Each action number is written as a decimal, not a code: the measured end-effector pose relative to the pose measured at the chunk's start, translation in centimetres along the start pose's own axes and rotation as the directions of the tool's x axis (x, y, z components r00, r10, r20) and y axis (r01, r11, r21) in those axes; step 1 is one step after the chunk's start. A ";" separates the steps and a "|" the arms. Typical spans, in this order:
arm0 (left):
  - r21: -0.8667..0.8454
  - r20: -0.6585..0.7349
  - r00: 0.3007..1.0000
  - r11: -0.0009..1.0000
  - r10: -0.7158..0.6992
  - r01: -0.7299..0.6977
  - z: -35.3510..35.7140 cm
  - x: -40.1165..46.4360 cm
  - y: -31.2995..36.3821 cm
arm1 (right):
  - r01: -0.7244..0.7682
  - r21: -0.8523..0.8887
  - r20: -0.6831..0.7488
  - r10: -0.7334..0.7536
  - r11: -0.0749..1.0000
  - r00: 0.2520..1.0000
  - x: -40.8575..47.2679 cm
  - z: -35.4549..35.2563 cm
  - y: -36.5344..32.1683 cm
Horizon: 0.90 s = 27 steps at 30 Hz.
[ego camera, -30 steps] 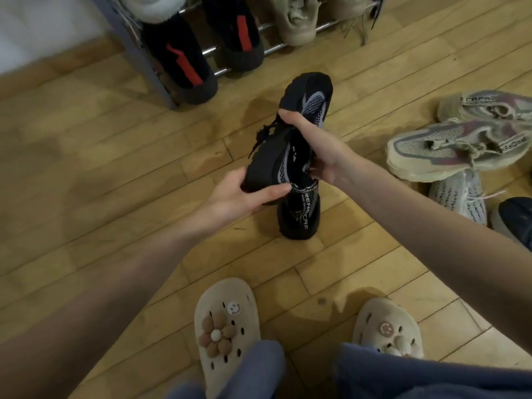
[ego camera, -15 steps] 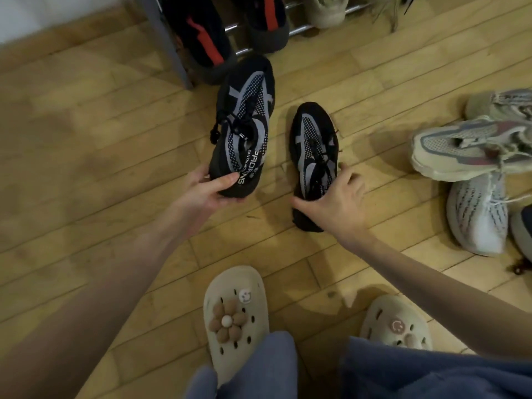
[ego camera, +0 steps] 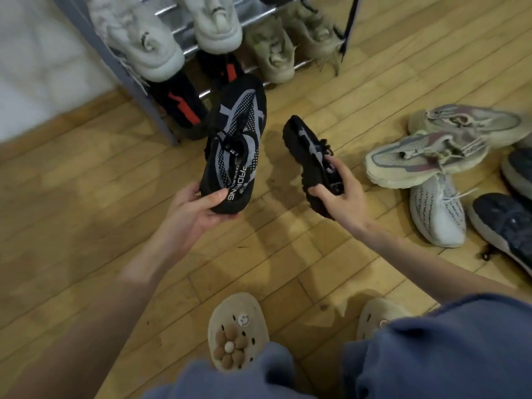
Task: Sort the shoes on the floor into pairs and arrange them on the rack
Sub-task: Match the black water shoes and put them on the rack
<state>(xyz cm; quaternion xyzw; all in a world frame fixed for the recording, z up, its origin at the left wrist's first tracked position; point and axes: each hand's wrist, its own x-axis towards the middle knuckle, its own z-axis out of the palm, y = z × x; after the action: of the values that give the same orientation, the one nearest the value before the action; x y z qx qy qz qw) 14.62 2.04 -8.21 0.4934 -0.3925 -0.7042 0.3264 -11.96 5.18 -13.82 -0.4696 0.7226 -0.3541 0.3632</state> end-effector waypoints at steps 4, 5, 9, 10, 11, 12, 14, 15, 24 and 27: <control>-0.007 0.059 0.995 0.997 0.080 -0.080 2.3 0.5 4.1 | 0.116 -0.059 -0.124 -0.123 0.991 0.985 2.1 -4.4 -2.4; -0.008 0.078 0.992 0.995 0.099 -0.099 2.9 0.7 5.1 | 0.130 -0.051 -0.156 -0.137 0.990 0.978 2.6 -5.3 -3.2; -0.015 0.087 0.985 0.989 0.148 -0.147 5.1 1.3 8.2 | 0.193 -0.016 -0.238 -0.192 0.981 0.952 3.9 -8.3 -6.7; -0.018 0.088 0.984 0.988 0.152 -0.151 5.5 1.3 8.9 | 0.205 -0.019 -0.249 -0.203 0.979 0.947 4.1 -8.8 -7.3; -0.026 0.087 0.984 0.988 0.157 -0.155 5.9 1.4 9.5 | 0.219 -0.021 -0.263 -0.217 0.975 0.940 4.4 -9.3 -7.8; -0.036 0.088 0.983 0.987 0.162 -0.159 6.3 1.5 10.2 | 0.234 -0.029 -0.276 -0.233 0.972 0.933 4.6 -9.8 -8.4; -0.037 0.091 0.979 0.983 0.183 -0.180 6.8 1.7 11.7 | 0.254 -0.026 -0.280 -0.251 0.967 0.927 5.2 -10.6 -9.7; -0.032 0.092 0.976 0.980 0.198 -0.196 7.0 1.8 12.5 | 0.261 -0.023 -0.276 -0.257 0.965 0.926 5.6 -10.9 -10.3; -0.184 0.031 0.967 0.953 0.252 -0.242 10.2 5.4 20.5 | 0.399 0.020 -0.339 -0.369 0.917 0.865 12.1 -13.2 -16.2; -0.248 0.000 0.972 0.942 0.236 -0.228 11.5 8.3 22.8 | 0.428 0.043 -0.357 -0.387 0.903 0.850 15.1 -13.8 -18.5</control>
<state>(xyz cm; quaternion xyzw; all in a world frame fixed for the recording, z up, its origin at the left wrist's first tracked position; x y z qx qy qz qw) 2.86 -13.27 10.40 0.3889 -0.3624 -0.7114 0.4597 -20.48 -12.26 5.79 -0.5211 0.6354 -0.5417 0.1772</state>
